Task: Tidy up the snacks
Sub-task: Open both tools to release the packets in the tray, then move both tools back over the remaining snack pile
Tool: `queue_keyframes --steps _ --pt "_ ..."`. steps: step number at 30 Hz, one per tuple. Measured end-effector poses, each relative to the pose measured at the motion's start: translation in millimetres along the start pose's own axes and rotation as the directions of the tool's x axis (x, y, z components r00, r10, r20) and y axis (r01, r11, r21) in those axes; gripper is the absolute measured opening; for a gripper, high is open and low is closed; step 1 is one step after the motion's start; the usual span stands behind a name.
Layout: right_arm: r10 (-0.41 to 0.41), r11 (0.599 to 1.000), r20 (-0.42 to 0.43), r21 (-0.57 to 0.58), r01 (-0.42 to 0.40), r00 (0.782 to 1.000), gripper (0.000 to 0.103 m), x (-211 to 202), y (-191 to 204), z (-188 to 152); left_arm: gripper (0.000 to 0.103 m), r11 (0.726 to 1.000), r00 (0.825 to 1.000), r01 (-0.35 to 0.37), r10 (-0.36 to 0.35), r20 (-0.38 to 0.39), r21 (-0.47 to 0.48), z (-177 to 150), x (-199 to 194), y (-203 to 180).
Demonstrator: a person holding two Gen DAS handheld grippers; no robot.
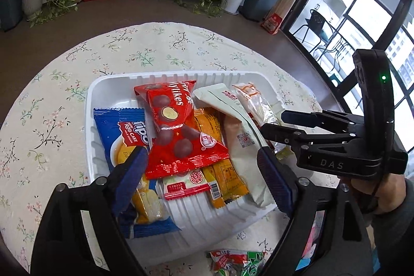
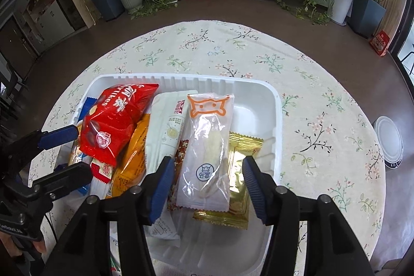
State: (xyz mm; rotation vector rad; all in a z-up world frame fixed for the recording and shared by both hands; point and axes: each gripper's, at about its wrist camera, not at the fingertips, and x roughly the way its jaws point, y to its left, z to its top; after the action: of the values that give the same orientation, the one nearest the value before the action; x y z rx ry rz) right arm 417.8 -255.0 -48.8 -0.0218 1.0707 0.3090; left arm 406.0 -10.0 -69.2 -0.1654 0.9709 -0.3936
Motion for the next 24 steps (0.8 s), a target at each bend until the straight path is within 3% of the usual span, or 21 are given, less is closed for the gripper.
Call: queue_keyframes --steps 6,18,24 --pt "0.021 0.999 0.037 0.023 -0.022 0.999 0.064 -14 -7 -6 0.098 1.0 1.0 0.004 -0.004 0.027 -0.001 -10 -19 -4" --pt "0.136 0.99 0.131 0.014 -0.139 0.982 0.07 -67 -15 -53 0.103 0.993 0.99 -0.037 0.022 0.138 0.114 -67 -83 -32" --pt "0.212 0.977 0.16 -0.03 -0.21 0.964 0.073 -99 -8 -105 0.102 1.0 0.995 -0.003 0.0 0.102 0.03 -112 -104 -35"
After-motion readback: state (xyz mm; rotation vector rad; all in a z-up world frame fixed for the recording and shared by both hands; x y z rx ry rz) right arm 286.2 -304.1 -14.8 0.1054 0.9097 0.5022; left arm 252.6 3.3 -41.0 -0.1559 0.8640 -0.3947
